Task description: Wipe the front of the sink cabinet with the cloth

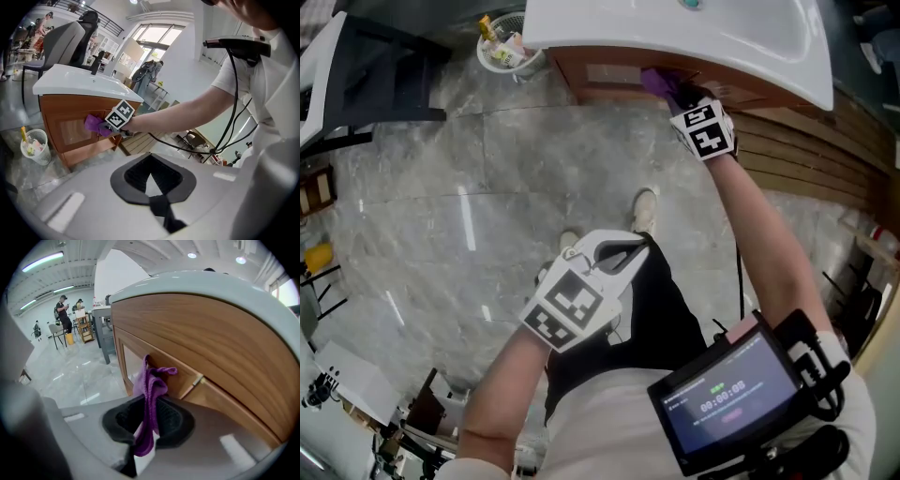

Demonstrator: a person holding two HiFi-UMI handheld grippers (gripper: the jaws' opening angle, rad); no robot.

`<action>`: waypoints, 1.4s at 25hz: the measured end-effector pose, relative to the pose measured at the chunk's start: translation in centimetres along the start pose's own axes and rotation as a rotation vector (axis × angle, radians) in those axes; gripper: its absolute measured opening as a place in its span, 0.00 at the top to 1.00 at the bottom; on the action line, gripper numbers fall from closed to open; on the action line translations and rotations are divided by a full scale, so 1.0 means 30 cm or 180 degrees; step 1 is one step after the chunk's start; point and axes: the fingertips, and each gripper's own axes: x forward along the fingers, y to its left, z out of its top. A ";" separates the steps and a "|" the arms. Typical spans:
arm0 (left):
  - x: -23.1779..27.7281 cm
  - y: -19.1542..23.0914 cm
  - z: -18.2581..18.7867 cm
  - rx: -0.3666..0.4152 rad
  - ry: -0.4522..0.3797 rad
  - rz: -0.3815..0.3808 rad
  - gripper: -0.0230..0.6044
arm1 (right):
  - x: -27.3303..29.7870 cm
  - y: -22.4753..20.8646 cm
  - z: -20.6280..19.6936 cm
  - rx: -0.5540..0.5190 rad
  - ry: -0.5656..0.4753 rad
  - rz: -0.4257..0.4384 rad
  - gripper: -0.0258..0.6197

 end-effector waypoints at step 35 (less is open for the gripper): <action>0.469 -0.127 0.245 0.0317 0.0289 -0.0405 0.96 | -0.382 -0.814 -0.752 0.0648 0.0637 -0.0928 0.87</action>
